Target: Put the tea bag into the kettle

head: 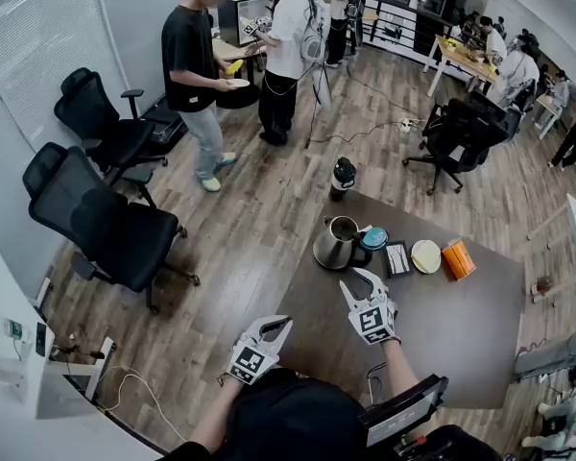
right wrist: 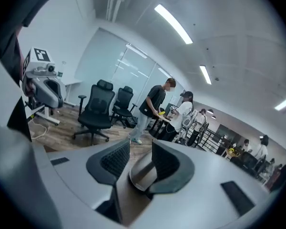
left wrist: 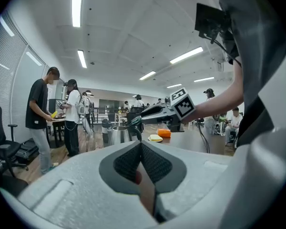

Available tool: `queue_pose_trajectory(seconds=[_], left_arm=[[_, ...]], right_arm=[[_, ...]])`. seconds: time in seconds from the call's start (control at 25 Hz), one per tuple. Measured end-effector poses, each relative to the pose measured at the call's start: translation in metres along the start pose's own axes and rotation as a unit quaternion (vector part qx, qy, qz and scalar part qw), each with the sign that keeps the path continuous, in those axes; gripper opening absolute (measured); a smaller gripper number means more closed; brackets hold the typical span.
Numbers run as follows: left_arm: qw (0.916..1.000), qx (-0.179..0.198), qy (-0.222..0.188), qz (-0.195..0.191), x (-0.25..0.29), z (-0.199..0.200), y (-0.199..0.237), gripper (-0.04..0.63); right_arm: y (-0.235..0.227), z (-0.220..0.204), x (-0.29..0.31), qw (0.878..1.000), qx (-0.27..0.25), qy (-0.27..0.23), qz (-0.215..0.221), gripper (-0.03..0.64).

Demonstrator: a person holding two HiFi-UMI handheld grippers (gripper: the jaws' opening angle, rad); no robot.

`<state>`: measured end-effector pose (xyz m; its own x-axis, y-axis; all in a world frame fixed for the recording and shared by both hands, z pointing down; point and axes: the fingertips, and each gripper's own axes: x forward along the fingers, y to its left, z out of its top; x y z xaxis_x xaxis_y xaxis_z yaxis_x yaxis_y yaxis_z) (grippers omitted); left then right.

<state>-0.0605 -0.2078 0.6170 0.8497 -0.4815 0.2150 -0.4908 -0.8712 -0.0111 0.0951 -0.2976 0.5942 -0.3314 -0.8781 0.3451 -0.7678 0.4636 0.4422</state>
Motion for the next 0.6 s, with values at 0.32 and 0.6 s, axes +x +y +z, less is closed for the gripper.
queue_pose_trajectory(seconds=[0.32,0.6], left_arm=[[0.9994,0.009,-0.013,-0.03,0.016,0.012,-0.017,0.003],[0.997,0.019,-0.03,-0.069,0.023,0.016,-0.038,0.003]], right_arm=[[0.032,0.045,-0.055,0.987,0.102,-0.12,-0.011,0.12],[0.057,0.051,-0.093,0.971,0.164,-0.175,-0.01,0.057]])
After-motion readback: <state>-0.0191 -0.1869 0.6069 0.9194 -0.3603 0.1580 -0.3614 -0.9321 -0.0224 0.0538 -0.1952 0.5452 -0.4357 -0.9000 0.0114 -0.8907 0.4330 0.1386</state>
